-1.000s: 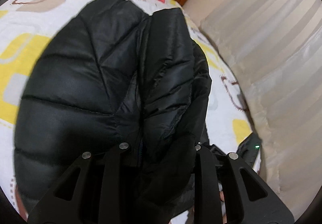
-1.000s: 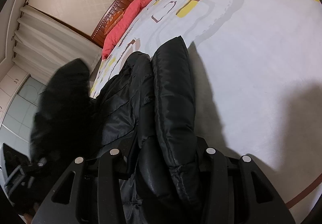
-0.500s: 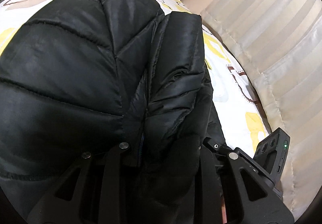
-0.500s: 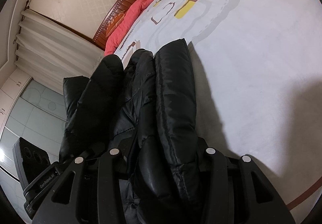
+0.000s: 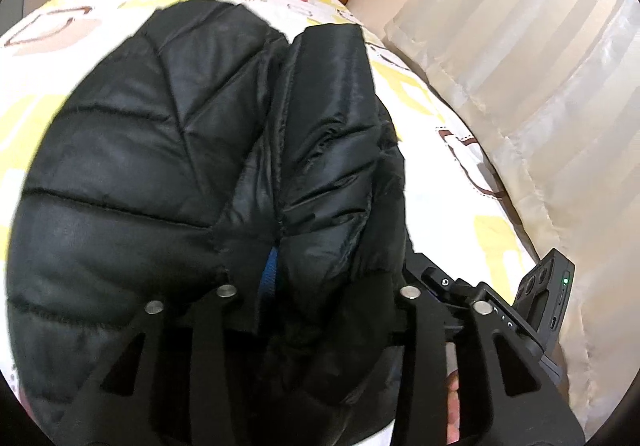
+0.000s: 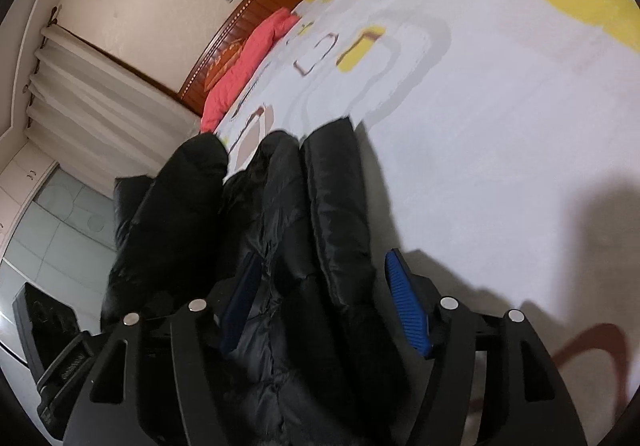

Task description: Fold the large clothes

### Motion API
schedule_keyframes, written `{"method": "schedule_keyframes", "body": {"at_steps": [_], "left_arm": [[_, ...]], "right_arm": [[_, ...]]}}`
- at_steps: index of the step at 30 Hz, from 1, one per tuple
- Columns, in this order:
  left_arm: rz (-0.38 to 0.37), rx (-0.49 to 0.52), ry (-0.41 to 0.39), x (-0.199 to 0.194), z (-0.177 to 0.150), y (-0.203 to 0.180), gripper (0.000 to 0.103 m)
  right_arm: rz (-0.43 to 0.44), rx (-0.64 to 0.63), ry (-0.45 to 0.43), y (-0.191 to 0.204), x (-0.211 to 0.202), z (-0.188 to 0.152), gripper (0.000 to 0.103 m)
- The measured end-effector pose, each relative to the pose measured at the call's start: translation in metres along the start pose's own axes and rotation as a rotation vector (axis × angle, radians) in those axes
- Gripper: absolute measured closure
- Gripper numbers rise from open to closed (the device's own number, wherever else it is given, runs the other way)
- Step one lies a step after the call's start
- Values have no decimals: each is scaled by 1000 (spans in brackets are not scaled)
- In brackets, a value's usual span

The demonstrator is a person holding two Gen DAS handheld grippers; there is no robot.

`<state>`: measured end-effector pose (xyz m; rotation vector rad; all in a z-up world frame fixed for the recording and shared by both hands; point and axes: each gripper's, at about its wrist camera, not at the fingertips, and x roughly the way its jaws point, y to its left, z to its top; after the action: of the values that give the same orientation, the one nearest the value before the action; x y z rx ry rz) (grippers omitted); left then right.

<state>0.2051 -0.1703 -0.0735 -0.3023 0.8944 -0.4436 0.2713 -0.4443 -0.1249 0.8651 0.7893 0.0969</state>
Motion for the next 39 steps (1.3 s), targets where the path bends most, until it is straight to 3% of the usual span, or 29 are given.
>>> {"method": "schedule_keyframes", "body": {"at_steps": [1,3,11,16,23,32,33,34,36,39], "left_arm": [[-19,3,-8,-5,0,-3,39],[-62,-4,-40,-20,-2,-8,27],[-91,-23,-90,-64,-10,-3,27],[-61,-57,-151,-93,-7,31,27],[23,-181,-200,-104,5,87,27],[67,-273,-165,-97,-1,140,27],[66,-276,-161,-97,-1,143,27],[64,-279,-157,-94,-2,143,27],[55,-282,-149,-90,-1,143,27],[42,-267,-146,-88,-1,138,27]], "right_arm": [[-5,1,-8,0,-6,0,39],[-11,-4,-14,2,-15,-1,39],[12,-44,-22,26,-41,-12,39],[46,-70,-12,52,-41,-16,39],[75,-111,30,90,-17,-21,33],[48,-155,112,120,29,-27,33],[28,-165,118,121,32,-29,36],[21,-171,121,121,34,-29,54],[19,-180,126,120,34,-29,74],[32,-163,90,112,22,-22,81]]}}
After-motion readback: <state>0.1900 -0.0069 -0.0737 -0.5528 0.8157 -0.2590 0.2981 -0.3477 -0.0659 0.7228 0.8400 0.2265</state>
